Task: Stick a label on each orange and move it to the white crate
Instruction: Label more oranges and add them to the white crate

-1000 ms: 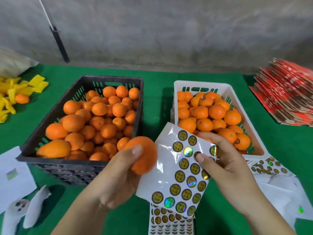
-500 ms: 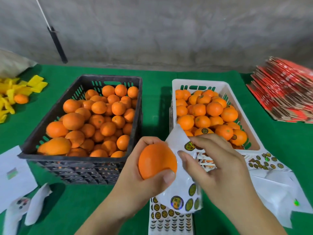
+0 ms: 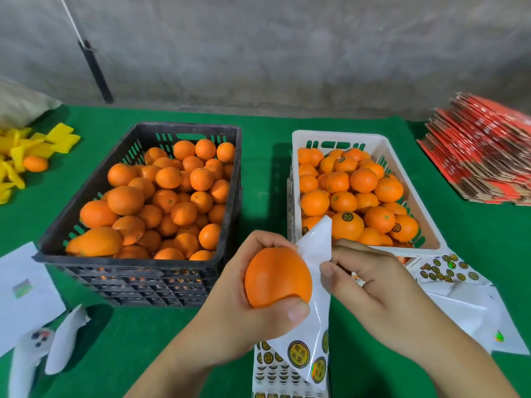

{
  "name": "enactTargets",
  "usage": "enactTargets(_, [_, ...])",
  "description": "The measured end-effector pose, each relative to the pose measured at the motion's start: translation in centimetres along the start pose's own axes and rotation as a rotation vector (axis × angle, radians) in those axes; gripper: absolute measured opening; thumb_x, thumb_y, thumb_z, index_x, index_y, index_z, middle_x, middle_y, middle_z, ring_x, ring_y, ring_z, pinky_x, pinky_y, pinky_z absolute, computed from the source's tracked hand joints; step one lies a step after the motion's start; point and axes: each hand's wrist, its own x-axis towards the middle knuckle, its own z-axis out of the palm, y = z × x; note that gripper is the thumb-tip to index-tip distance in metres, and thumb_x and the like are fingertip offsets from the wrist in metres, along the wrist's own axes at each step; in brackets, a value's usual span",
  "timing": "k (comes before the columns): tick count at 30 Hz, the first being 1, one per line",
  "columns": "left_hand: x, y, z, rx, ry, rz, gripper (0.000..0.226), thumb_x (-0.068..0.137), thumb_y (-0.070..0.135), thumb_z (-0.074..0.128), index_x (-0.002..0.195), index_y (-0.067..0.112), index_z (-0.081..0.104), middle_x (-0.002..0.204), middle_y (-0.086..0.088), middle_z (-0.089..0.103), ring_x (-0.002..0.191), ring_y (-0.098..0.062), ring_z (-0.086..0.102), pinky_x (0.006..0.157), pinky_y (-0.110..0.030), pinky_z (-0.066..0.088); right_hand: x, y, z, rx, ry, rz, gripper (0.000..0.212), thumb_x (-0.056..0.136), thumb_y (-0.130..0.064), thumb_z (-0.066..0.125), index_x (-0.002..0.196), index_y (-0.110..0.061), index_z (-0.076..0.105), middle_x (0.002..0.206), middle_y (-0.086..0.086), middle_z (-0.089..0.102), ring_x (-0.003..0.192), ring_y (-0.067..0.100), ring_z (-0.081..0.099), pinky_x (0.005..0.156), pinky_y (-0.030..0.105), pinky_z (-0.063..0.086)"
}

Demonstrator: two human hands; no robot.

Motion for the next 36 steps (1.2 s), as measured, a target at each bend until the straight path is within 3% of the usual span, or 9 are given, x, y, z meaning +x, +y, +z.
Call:
enactTargets(3, [-0.1,-0.2,-0.1,-0.053,0.002,-0.029,0.065,0.067,0.052,0.089,0.120,0.029,0.060,0.113,0.011,0.065,0.097,-0.014,0.069,0.073,-0.026,0.056,0.0,0.8,0.1,0.129,0.010,0.056,0.036,0.102,-0.041,0.052,0.087,-0.012,0.067,0.083,-0.001,0.058,0.079,0.019,0.056,0.072,0.036,0.046])
enactTargets(7, [-0.2,-0.8,0.2,-0.017,0.038,-0.020,0.059,0.069,0.038,0.082,0.122,0.029,0.059,0.112,0.014,0.064,0.097,-0.013,0.069,0.073,-0.024,0.056,0.0,0.6,1.1,-0.033,0.264,0.017,0.012,0.092,-0.038,0.066,0.100,-0.029,0.069,0.087,-0.005,0.059,0.080,0.020,0.059,0.069,0.028,0.046])
enactTargets(16, [-0.3,-0.9,0.3,0.016,0.015,0.017,0.058,0.070,0.038,0.083,0.121,0.030,0.059,0.113,0.011,0.064,0.096,-0.011,0.068,0.073,-0.022,0.055,-0.1,0.4,1.6,0.032,0.110,0.015,0.031,0.102,-0.033,0.056,0.089,-0.009,0.072,0.075,0.001,0.060,0.073,0.021,0.055,0.069,0.041,0.047])
enactTargets(21, [-0.3,-1.3,0.1,-0.006,0.012,0.007,0.059,0.069,0.039,0.082,0.122,0.029,0.059,0.113,0.011,0.065,0.097,-0.013,0.069,0.073,-0.024,0.055,-0.2,1.3,0.9,0.256,0.049,0.081,0.029,0.106,-0.029,0.056,0.089,-0.013,0.073,0.071,-0.005,0.060,0.068,0.010,0.053,0.065,0.025,0.044])
enactTargets(24, [-0.1,-1.6,0.0,-0.060,0.036,-0.005,0.059,0.070,0.035,0.083,0.123,0.024,0.058,0.113,0.007,0.065,0.096,-0.015,0.069,0.073,-0.024,0.055,0.1,1.8,0.6,0.355,0.358,0.189,0.031,0.102,-0.007,0.065,0.085,-0.028,0.080,0.069,-0.011,0.066,0.065,0.003,0.056,0.066,0.015,0.046])
enactTargets(27, [0.1,-1.8,0.3,-0.091,0.070,-0.029,0.065,0.069,0.043,0.089,0.122,0.023,0.058,0.112,0.005,0.066,0.095,-0.014,0.069,0.073,-0.024,0.055,0.1,0.5,0.8,0.327,0.691,0.090,0.017,0.100,-0.030,0.069,0.097,-0.042,0.080,0.083,-0.011,0.075,0.075,0.009,0.067,0.072,0.020,0.055])
enactTargets(31, [0.4,-2.1,1.0,-0.154,0.043,-0.080,0.074,0.064,0.059,0.093,0.121,0.026,0.059,0.114,0.003,0.067,0.097,-0.015,0.069,0.078,-0.028,0.056,-0.1,-1.8,2.5,0.037,0.447,-0.233,0.018,0.100,-0.023,0.066,0.111,-0.030,0.078,0.110,-0.013,0.069,0.102,0.011,0.069,0.080,0.017,0.050])
enactTargets(33, [0.4,-2.3,1.1,-0.212,0.046,-0.096,0.076,0.062,0.057,0.095,0.121,0.024,0.060,0.113,-0.001,0.068,0.101,-0.020,0.068,0.084,-0.035,0.057,-0.3,-1.7,2.6,0.044,0.297,-0.243,0.024,0.101,-0.020,0.065,0.122,-0.021,0.076,0.116,-0.008,0.062,0.108,0.017,0.065,0.080,0.023,0.050])
enactTargets(36, [0.4,-2.6,1.4,-0.282,0.145,-0.175,0.088,0.053,0.064,0.096,0.122,0.023,0.061,0.116,-0.008,0.069,0.105,-0.029,0.067,0.092,-0.045,0.055,-1.0,-0.9,2.2,-0.089,0.118,-0.204,0.054,0.094,-0.033,0.073,0.147,-0.029,0.060,0.133,-0.013,0.048,0.127,0.019,0.054,0.096,0.025,0.047])
